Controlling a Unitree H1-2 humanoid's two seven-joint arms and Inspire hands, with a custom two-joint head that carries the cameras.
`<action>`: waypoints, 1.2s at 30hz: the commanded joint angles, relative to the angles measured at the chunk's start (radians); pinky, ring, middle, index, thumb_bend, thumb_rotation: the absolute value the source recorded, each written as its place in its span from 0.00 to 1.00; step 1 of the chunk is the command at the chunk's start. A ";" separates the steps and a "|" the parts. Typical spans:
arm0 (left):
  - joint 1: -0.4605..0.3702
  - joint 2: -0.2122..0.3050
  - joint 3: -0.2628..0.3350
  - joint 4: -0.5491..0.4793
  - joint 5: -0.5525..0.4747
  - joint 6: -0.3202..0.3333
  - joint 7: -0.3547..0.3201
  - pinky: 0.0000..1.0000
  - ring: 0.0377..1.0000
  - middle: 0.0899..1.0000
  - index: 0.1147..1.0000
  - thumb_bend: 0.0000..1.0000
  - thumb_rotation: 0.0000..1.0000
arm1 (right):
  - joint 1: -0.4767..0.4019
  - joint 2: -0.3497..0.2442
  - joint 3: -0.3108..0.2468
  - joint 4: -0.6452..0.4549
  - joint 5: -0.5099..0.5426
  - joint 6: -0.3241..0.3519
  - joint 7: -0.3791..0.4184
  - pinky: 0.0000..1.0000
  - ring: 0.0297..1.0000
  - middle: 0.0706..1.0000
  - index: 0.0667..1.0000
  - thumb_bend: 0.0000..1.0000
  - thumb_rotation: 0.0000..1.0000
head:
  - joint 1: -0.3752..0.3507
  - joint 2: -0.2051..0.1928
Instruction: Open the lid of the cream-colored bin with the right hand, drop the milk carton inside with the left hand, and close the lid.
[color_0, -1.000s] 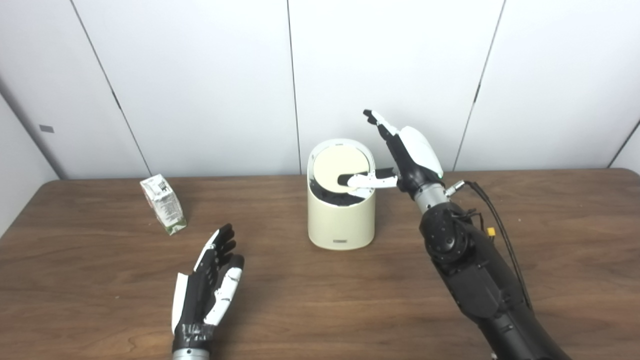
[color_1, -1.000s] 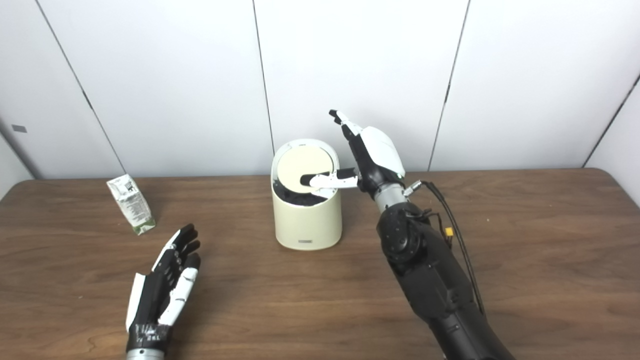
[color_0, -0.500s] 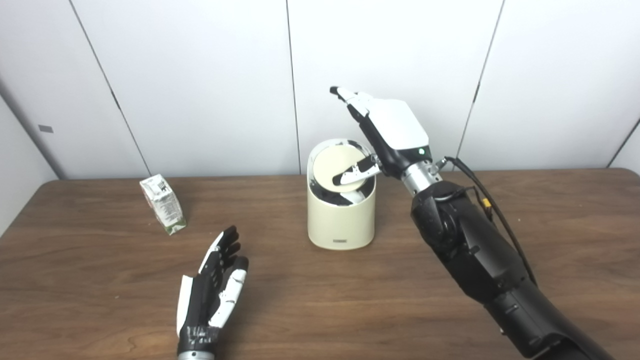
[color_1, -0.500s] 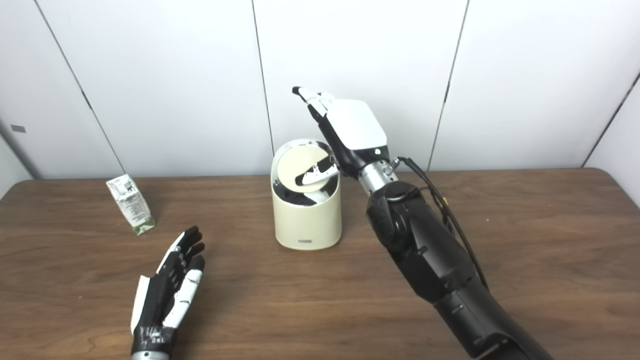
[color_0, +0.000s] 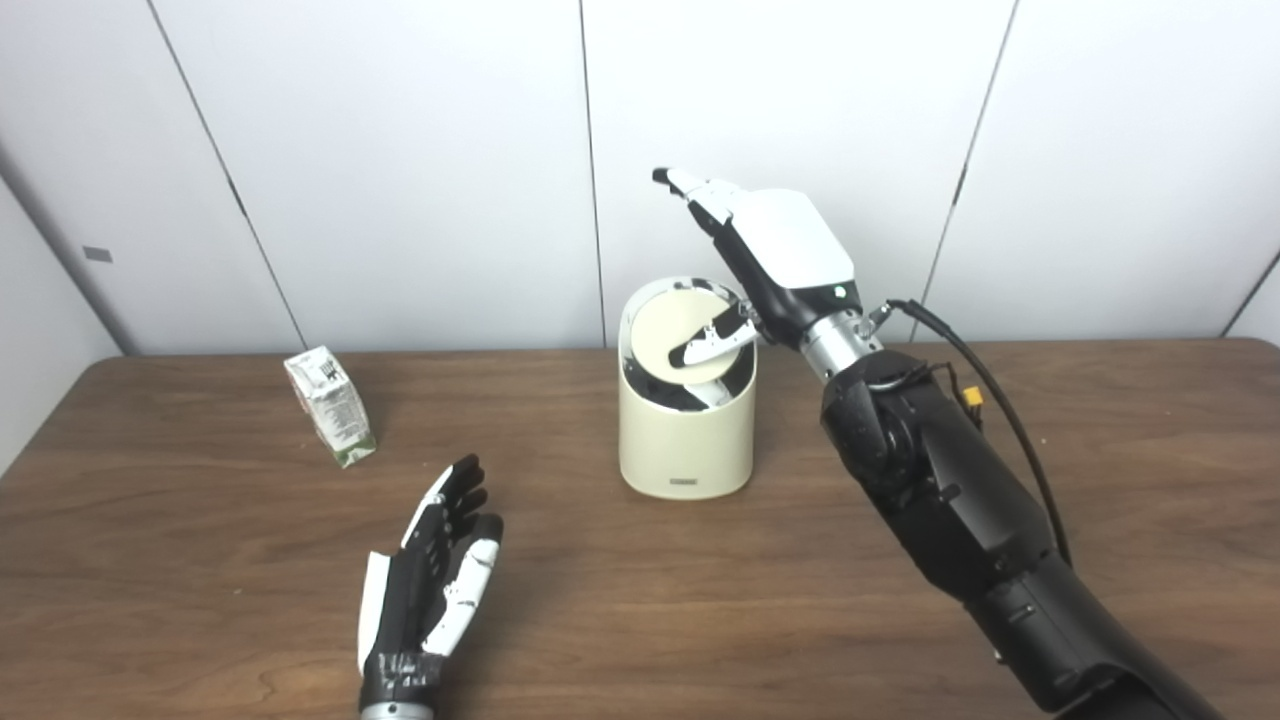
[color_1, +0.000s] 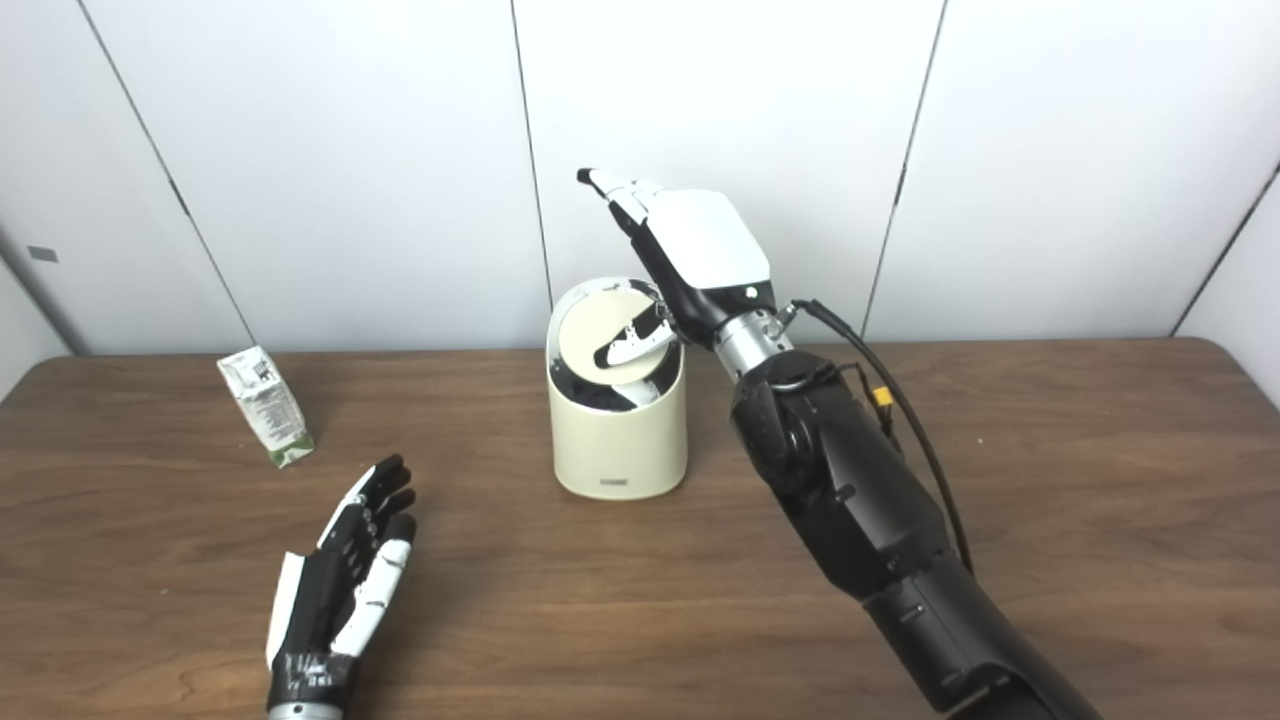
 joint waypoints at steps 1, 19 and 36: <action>0.048 -0.008 -0.008 0.036 0.012 0.002 0.015 0.86 0.86 0.88 0.91 0.53 0.68 | -0.010 0.017 -0.047 -0.026 0.052 0.022 0.008 0.79 0.88 0.89 0.92 0.94 0.18 | 0.000 0.001; 0.042 0.001 -0.001 0.040 0.007 0.014 0.010 0.88 0.86 0.88 0.92 0.50 0.58 | 0.080 0.120 -0.305 -0.210 0.481 0.338 0.131 0.74 0.84 0.87 0.89 0.76 0.38 | -0.005 -0.003; 0.040 0.014 0.001 0.039 0.020 0.015 0.011 0.87 0.86 0.88 0.92 0.54 0.55 | 0.319 0.057 -0.315 -0.383 0.516 0.296 0.129 0.74 0.84 0.85 0.90 0.65 0.51 | -0.012 0.001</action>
